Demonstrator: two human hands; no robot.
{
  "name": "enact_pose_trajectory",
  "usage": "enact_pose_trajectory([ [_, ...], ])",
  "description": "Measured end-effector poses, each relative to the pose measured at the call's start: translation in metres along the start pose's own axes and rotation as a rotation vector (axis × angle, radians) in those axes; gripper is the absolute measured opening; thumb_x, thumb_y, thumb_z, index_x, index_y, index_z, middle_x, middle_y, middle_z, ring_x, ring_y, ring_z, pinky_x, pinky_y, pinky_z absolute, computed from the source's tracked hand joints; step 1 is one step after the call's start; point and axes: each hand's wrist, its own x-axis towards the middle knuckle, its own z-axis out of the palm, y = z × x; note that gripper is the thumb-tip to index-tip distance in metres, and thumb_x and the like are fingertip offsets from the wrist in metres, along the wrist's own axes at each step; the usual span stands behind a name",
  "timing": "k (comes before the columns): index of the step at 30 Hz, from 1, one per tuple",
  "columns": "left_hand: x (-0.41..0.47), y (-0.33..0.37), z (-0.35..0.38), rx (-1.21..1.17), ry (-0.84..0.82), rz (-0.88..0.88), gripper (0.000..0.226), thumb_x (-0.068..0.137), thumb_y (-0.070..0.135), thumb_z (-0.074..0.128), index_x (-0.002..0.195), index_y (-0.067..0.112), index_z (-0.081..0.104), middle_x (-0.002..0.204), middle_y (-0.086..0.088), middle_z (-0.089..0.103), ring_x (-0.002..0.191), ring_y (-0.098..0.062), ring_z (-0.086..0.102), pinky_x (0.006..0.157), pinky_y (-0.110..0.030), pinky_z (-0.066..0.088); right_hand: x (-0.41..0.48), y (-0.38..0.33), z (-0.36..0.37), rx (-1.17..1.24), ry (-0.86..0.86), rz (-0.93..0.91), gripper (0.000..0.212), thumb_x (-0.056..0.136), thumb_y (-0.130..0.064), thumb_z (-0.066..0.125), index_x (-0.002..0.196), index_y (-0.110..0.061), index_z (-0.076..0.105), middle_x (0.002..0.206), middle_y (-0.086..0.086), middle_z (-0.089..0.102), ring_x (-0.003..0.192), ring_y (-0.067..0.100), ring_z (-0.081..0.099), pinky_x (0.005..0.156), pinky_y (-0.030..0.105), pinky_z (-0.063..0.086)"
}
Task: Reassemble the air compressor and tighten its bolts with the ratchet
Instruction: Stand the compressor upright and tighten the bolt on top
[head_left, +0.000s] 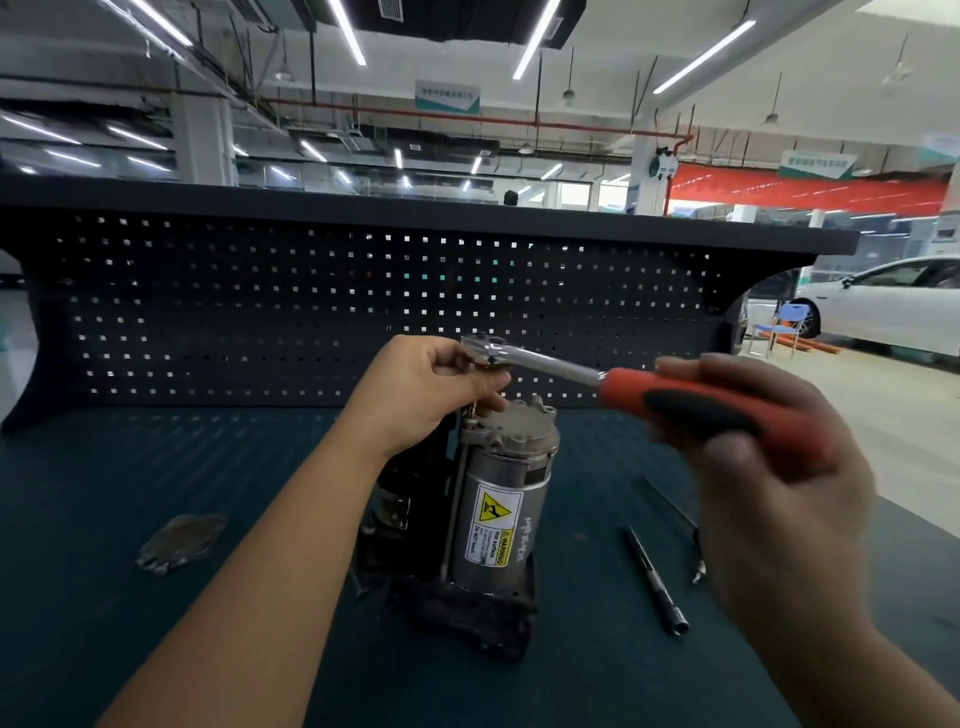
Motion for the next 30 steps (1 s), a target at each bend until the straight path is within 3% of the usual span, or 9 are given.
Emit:
enact_pose_trajectory([
  [2,-0.001,0.000,-0.003,-0.007,-0.023,-0.016,0.008,0.077,0.022,0.070,0.083,0.016,0.069,0.076,0.001,0.075,0.072,-0.011,0.071,0.064,-0.012,0.051,0.006,0.022,-0.004,0.278,0.185,0.229,0.033,0.077,-0.046,0.070,0.100,-0.022,0.067,0.106,0.004,0.073,0.097,0.020,0.069,0.081,0.027,0.056],
  [6,-0.004,-0.001,-0.007,-0.018,-0.068,-0.012,0.017,0.078,0.026,0.065,0.086,0.012,0.068,0.081,0.000,0.075,0.078,-0.013,0.072,0.069,-0.015,0.052,0.032,0.068,0.002,0.589,0.299,0.690,0.040,0.094,-0.052,0.035,0.107,-0.018,0.052,0.105,0.006,0.073,0.095,0.018,0.070,0.077,0.030,0.054],
  [9,-0.007,-0.003,-0.010,-0.042,-0.068,-0.010,0.021,0.076,0.030,0.064,0.086,0.012,0.068,0.082,-0.001,0.075,0.080,-0.014,0.072,0.070,-0.017,0.053,0.049,0.086,0.014,0.706,0.342,0.836,0.025,0.101,-0.036,0.038,0.096,-0.014,0.051,0.093,0.009,0.075,0.088,0.018,0.070,0.075,0.032,0.057],
  [11,-0.008,-0.006,-0.009,-0.021,-0.023,0.007,0.010,0.081,0.023,0.066,0.086,0.015,0.068,0.081,-0.001,0.075,0.080,-0.014,0.072,0.070,-0.018,0.054,0.053,0.085,0.016,0.709,0.331,0.753,0.013,0.097,-0.027,0.048,0.096,-0.014,0.050,0.089,0.008,0.074,0.084,0.018,0.072,0.070,0.029,0.059],
  [13,-0.008,-0.009,-0.008,0.017,0.050,0.026,0.003,0.081,0.020,0.069,0.084,0.018,0.069,0.077,0.001,0.075,0.077,-0.012,0.072,0.068,-0.016,0.053,0.046,0.074,0.018,0.624,0.333,0.581,0.022,0.086,-0.026,0.057,0.101,-0.013,0.049,0.090,0.007,0.074,0.085,0.018,0.072,0.069,0.028,0.058],
  [19,0.000,-0.008,0.006,0.051,0.243,0.056,0.015,0.063,0.023,0.083,0.071,0.028,0.070,0.068,0.009,0.072,0.067,-0.007,0.070,0.059,-0.014,0.052,-0.001,0.033,0.051,0.014,0.256,-0.423,0.043,0.083,-0.027,0.074,0.101,-0.014,0.036,0.089,-0.003,0.067,0.084,0.021,0.068,0.078,0.043,0.054],
  [22,0.005,-0.004,0.011,0.078,0.242,0.047,0.023,0.052,0.033,0.080,0.071,0.024,0.071,0.067,0.008,0.072,0.067,-0.009,0.070,0.063,-0.022,0.055,-0.006,0.032,0.056,-0.065,0.229,-0.581,0.043,0.084,-0.024,0.073,0.101,-0.012,0.036,0.089,0.006,0.064,0.080,0.024,0.066,0.073,0.046,0.053],
  [26,0.006,-0.005,0.009,0.061,0.204,0.024,0.018,0.066,0.022,0.082,0.077,0.013,0.072,0.064,0.003,0.072,0.060,-0.009,0.069,0.058,-0.015,0.051,0.010,0.047,0.029,0.194,0.453,-0.082,0.032,0.089,-0.029,0.066,0.099,-0.014,0.039,0.088,0.001,0.073,0.089,0.020,0.069,0.079,0.039,0.057],
  [30,0.004,-0.006,0.006,0.029,0.148,0.010,0.015,0.074,0.012,0.077,0.083,0.002,0.069,0.065,-0.001,0.072,0.060,-0.010,0.069,0.058,-0.015,0.051,0.046,0.077,0.013,0.680,0.462,0.558,0.019,0.097,-0.027,0.048,0.105,-0.009,0.047,0.084,0.010,0.075,0.079,0.020,0.073,0.064,0.032,0.059],
])
